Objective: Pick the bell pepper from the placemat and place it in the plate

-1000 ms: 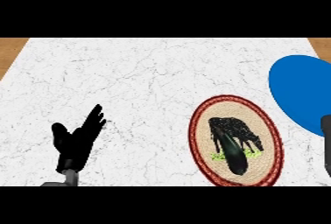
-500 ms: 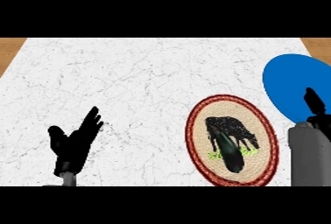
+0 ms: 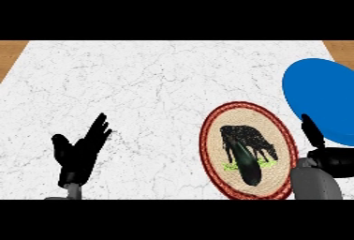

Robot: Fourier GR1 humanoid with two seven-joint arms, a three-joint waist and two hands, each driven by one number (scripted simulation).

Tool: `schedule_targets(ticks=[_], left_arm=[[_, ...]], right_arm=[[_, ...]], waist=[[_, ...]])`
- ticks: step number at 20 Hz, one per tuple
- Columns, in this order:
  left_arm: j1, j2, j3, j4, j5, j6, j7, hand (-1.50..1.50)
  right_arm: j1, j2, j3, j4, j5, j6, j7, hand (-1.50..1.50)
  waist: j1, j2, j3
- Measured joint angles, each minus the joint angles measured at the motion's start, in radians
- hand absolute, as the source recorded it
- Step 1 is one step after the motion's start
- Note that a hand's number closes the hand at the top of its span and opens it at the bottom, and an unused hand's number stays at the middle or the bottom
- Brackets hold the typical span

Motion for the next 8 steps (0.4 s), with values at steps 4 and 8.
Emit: schedule_targets(ticks=[4, 8], left_arm=[[-0.003, -0.002, 0.002, 0.002, -0.001, -0.007, -0.001, 0.0], [-0.01, -0.007, 0.003, 0.012, -0.008, -0.007, -0.004, 0.0]], right_arm=[[0.029, 0.006, 0.062, -0.017, 0.114, 0.017, 0.142, -1.5], [0.053, 0.008, 0.123, -0.024, 0.232, 0.025, 0.295, -1.5]], waist=[[0.004, 0.001, 0.0], [0.006, 0.002, 0.0]])
